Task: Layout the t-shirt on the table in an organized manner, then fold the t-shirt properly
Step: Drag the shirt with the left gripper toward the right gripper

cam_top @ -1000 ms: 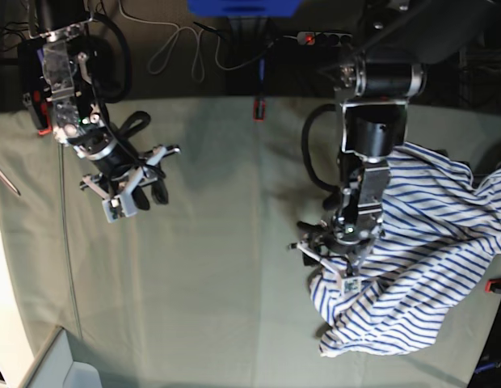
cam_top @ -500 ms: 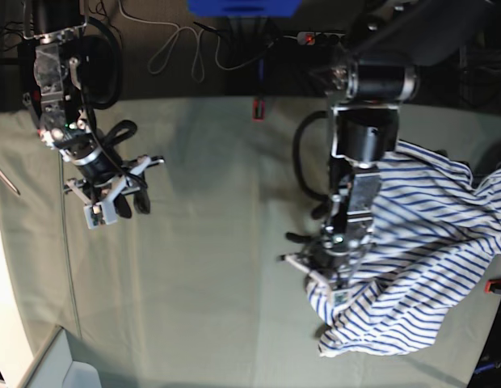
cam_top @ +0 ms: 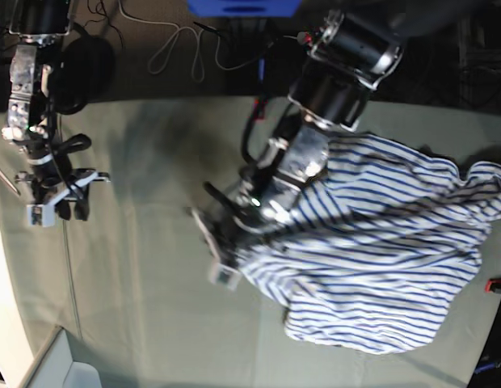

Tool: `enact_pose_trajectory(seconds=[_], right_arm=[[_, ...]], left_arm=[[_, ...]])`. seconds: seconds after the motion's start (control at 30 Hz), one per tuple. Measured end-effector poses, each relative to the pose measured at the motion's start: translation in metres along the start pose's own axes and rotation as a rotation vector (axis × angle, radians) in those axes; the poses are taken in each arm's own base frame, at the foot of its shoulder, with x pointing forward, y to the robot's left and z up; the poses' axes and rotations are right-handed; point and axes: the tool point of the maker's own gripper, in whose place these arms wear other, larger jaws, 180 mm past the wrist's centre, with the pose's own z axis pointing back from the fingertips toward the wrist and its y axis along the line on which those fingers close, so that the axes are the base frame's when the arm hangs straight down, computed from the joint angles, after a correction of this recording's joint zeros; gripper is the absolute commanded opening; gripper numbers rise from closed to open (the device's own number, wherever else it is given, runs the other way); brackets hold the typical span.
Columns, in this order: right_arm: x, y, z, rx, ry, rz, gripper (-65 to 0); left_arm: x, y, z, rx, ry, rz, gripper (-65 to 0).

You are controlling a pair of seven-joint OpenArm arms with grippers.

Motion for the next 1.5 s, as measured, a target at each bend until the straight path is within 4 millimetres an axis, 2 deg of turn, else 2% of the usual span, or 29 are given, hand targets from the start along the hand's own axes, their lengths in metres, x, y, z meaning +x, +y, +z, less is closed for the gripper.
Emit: enact_pose_trajectory(seconds=[0.07,0.13,0.27,0.33,0.4,0.43,0.47,0.6,0.7,0.87,0.97,1.07,1.13,1.17,1.3,1.5], right_arm=[[0.002,-0.015,0.004,-0.037,-0.008,-0.016,-43.2],[0.004,-0.030,0.008,-0.076,-0.018,-0.031,-43.2],[0.008,-0.054,0.015,-0.137,-0.035,-0.056,-43.2],[0.008,-0.056,0.016,-0.142,-0.037,-0.058,-43.2],[0.008,-0.056,0.016,-0.141,-0.036,-0.059,-43.2],[0.006,-0.056,0.016,-0.141,-0.034,-0.059,-43.2],[0.004,-0.056,0.018,-0.141,-0.030,-0.060,-43.2],[-0.017,-0.050,0.024,-0.139,0.014,-0.073,-43.2],[-0.020,-0.040,0.021,-0.124,0.015,-0.096,-43.2],[-0.031,-0.037,0.025,-0.124,0.035,-0.105,-43.2],[-0.033,-0.033,0.024,-0.117,0.038,-0.113,-43.2],[-0.030,-0.032,0.023,-0.116,0.026,-0.114,-43.2],[-0.032,-0.032,0.024,-0.116,0.032,-0.116,-43.2],[-0.032,-0.032,0.024,-0.116,0.031,-0.116,-43.2],[-0.033,-0.029,0.024,-0.114,0.031,-0.124,-43.2],[-0.034,-0.027,0.023,-0.112,0.033,-0.130,-43.2]], left_arm=[[-0.006,-0.046,0.003,-0.113,0.008,-0.023,-64.9],[-0.002,-0.076,0.009,-0.182,-0.011,-0.067,-64.9],[0.012,-0.118,0.023,-0.266,-0.071,-0.202,-64.9],[0.017,-0.135,0.031,-0.309,-0.090,-0.224,-64.9],[0.022,-0.143,0.034,-0.326,-0.105,-0.220,-64.4],[0.024,-0.140,0.033,-0.319,-0.107,-0.213,-63.5],[0.026,-0.128,0.030,-0.277,-0.103,-0.179,-60.9],[0.035,-0.042,0.020,0.029,-0.096,0.025,-41.1],[0.039,-0.004,0.021,0.147,-0.110,0.121,-32.5],[0.036,0.027,0.019,0.211,-0.101,0.210,-31.4],[0.006,0.061,0.007,0.282,-0.003,0.287,-31.4],[-0.030,0.104,0.004,0.400,0.091,0.326,-31.3],[-0.047,0.115,0.001,0.445,0.141,0.329,-31.3],[-0.049,0.116,-0.001,0.450,0.134,0.330,-31.3],[-0.039,0.116,-0.008,0.461,0.063,0.290,-31.3],[-0.052,0.119,-0.007,0.471,0.082,0.288,-31.3]])
